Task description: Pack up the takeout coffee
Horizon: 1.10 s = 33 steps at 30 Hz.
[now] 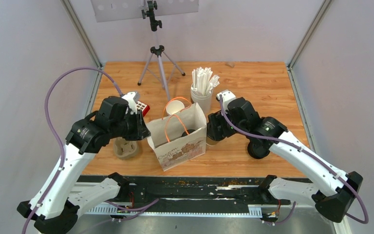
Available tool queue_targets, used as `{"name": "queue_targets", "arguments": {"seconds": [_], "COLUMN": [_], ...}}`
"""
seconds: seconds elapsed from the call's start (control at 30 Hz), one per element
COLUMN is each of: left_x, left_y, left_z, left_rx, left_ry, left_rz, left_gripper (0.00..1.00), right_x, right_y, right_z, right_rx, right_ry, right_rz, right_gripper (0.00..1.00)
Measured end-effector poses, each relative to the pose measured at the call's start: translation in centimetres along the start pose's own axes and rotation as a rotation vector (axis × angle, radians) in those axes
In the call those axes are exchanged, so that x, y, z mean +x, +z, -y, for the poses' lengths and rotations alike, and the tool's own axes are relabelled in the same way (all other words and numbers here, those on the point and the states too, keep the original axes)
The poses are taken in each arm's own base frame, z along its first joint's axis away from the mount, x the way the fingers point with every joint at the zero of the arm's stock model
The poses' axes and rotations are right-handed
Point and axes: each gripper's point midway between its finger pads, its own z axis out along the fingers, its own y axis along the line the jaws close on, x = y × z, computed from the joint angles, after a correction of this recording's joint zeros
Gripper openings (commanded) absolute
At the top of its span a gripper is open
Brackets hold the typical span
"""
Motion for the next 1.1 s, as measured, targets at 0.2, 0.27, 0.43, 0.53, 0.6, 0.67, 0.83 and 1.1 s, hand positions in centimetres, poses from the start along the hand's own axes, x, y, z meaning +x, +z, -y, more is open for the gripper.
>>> {"name": "queue_targets", "arguments": {"seconds": [0.2,0.27,0.43,0.53,0.6,0.67,0.83,1.1], "left_x": [-0.5,-0.8,-1.9,-2.3,-2.6,-3.2,-5.0,-4.7], "left_y": [0.5,0.6,0.9,1.1,1.2,1.0,-0.9,-2.8], "left_z": [-0.3,-0.3,-0.2,-0.1,0.1,0.3,1.1,1.0], "left_rx": [-0.01,-0.008,-0.01,-0.009,-0.01,-0.013,-0.011,-0.027], "left_ry": [0.067,0.088,0.123,0.132,0.14,0.145,0.157,0.148], "left_rz": [0.01,0.02,0.058,0.065,0.065,0.076,0.121,0.097], "left_gripper": [0.33,0.34,0.35,0.41,0.48,0.53,0.59,0.58], "right_x": [0.5,1.0,2.5,3.0,3.6,4.0,1.6,-7.4], "right_y": [-2.3,-2.7,-3.4,-3.8,-4.1,-4.8,-8.0,-15.7], "right_z": [-1.5,-1.9,-2.9,-3.3,-3.1,-2.5,-1.1,-1.1], "right_rx": [-0.036,-0.047,-0.072,-0.078,-0.061,-0.025,0.051,0.027], "right_ry": [0.027,0.034,0.051,0.058,0.061,0.065,0.079,0.115], "right_rz": [0.035,0.031,0.008,-0.001,-0.022,-0.046,0.003,0.293], "right_gripper": [0.65,0.65,0.65,0.65,0.65,0.65,0.65,0.65]}}
